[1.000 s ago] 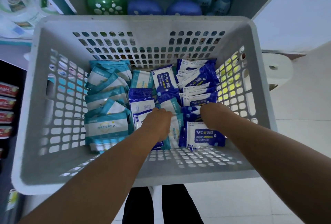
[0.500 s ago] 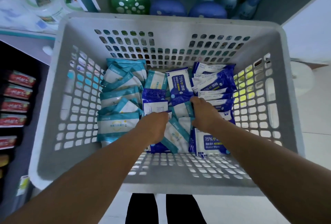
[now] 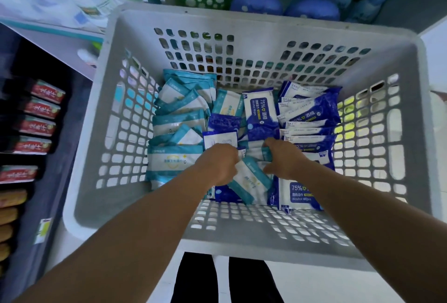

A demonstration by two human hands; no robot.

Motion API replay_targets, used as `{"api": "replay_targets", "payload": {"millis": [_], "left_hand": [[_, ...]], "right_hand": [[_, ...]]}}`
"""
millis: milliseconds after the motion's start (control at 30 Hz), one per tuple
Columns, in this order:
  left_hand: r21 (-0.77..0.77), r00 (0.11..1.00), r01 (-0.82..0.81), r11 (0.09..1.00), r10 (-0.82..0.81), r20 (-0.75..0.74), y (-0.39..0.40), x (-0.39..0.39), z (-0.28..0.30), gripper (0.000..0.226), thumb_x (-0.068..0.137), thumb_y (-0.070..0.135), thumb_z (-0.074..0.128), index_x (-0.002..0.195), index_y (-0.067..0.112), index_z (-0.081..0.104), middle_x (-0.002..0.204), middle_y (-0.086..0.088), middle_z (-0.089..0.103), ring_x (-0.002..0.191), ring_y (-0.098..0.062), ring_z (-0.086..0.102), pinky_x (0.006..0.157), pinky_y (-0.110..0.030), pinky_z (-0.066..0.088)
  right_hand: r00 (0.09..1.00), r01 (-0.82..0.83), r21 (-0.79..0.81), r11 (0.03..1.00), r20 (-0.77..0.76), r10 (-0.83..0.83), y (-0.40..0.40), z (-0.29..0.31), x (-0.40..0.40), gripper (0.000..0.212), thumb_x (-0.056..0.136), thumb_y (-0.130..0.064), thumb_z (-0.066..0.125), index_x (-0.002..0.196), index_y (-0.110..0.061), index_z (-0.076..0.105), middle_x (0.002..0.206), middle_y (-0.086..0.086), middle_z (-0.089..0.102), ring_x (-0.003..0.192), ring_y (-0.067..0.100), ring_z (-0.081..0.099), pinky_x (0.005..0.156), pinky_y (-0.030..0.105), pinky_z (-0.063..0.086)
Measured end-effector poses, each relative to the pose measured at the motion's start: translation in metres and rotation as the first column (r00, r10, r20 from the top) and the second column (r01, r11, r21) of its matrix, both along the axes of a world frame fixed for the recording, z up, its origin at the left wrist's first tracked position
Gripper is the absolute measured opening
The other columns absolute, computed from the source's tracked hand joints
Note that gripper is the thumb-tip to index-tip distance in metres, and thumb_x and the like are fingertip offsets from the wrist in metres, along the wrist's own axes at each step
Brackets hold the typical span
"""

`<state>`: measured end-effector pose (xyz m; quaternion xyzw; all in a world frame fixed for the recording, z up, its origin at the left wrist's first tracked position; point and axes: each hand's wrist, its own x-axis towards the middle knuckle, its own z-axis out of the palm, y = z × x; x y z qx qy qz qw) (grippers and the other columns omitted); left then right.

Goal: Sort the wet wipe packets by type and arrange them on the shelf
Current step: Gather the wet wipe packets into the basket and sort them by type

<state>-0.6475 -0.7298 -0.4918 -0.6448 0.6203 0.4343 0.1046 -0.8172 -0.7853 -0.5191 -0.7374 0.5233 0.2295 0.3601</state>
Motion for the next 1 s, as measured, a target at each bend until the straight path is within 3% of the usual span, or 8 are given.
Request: {"api": "replay_targets", "payload": {"millis": [67,167,400,600,667,800,900,1000], "left_hand": [[-0.011,0.999,-0.047,0.999,0.047,-0.017,-0.001,0.012,0.003,0.007,0.092,0.017,0.056,0.095,0.010,0.059,0.098,-0.005,0.058,0.093,-0.022,0.054,0.072,-0.029,0.041],[-0.026,0.989,-0.140,0.990,0.138,-0.052,0.002,0.029,0.007,0.009,0.091,0.017,0.056,0.084,0.016,0.050,0.080,0.005,0.050,0.080,-0.017,0.049,0.058,-0.024,0.033],[-0.020,0.958,-0.272,0.962,0.269,-0.099,0.010,0.053,0.015,0.012,0.093,0.019,0.056,0.085,0.014,0.050,0.083,0.000,0.053,0.076,-0.017,0.048,0.056,-0.021,0.033],[-0.130,0.970,-0.228,0.965,0.214,-0.114,0.009,0.046,0.021,0.008,0.094,0.017,0.053,0.087,0.014,0.052,0.081,-0.002,0.056,0.076,-0.020,0.052,0.063,-0.030,0.039],[-0.170,0.965,-0.258,0.951,0.244,-0.097,0.007,0.046,0.021,0.006,0.094,0.015,0.052,0.088,0.014,0.053,0.077,0.001,0.053,0.074,-0.020,0.051,0.057,-0.028,0.036],[-0.105,0.947,-0.320,0.942,0.319,-0.031,0.012,0.058,0.018,0.009,0.095,0.018,0.052,0.086,0.016,0.050,0.082,0.002,0.052,0.077,-0.018,0.050,0.057,-0.026,0.033],[-0.027,0.938,-0.343,0.939,0.344,0.047,0.019,0.067,0.013,0.007,0.095,0.016,0.051,0.088,0.015,0.049,0.089,0.000,0.052,0.081,-0.017,0.048,0.066,-0.026,0.035],[0.009,0.926,-0.368,0.930,0.366,0.089,0.021,0.071,0.013,0.002,0.095,0.013,0.050,0.095,0.013,0.052,0.099,-0.005,0.057,0.087,-0.018,0.051,0.069,-0.025,0.036]], "right_hand": [[0.998,-0.054,-0.026,0.998,-0.031,0.054,0.000,-0.001,0.000,0.046,0.083,-0.025,0.070,0.123,-0.012,0.052,0.121,0.009,0.058,0.109,0.027,0.055,0.079,0.030,0.041],[0.998,-0.046,-0.040,0.998,-0.038,0.044,-0.001,-0.001,-0.001,0.032,0.086,-0.027,0.066,0.113,-0.013,0.057,0.114,0.008,0.063,0.104,0.027,0.058,0.074,0.028,0.041],[0.965,0.255,-0.111,0.961,0.094,-0.245,-0.018,0.034,-0.003,0.034,0.089,-0.019,0.064,0.117,-0.010,0.048,0.094,0.008,0.056,0.082,0.023,0.053,0.068,0.030,0.039],[0.976,0.168,-0.223,0.960,0.172,-0.131,-0.035,0.069,0.018,0.031,0.091,-0.019,0.061,0.115,-0.013,0.042,0.099,0.011,0.061,0.083,0.025,0.057,0.067,0.034,0.044],[0.981,0.118,-0.234,0.965,0.180,-0.077,-0.035,0.070,0.031,0.034,0.091,-0.021,0.061,0.119,-0.013,0.044,0.107,0.011,0.063,0.092,0.027,0.059,0.073,0.033,0.045],[0.969,0.143,-0.134,0.981,0.220,-0.111,-0.022,0.049,0.046,0.035,0.091,-0.026,0.062,0.122,-0.013,0.052,0.119,0.006,0.063,0.107,0.024,0.059,0.087,0.031,0.046],[0.945,0.238,0.016,0.971,0.227,-0.236,-0.011,0.031,0.046,0.038,0.091,-0.028,0.062,0.125,-0.014,0.054,0.122,0.003,0.061,0.109,0.020,0.057,0.085,0.027,0.041],[0.937,0.285,0.162,0.945,0.160,-0.310,-0.005,0.019,0.036,0.052,0.084,-0.019,0.071,0.131,-0.016,0.049,0.119,0.006,0.062,0.100,0.023,0.060,0.077,0.029,0.046]]}}
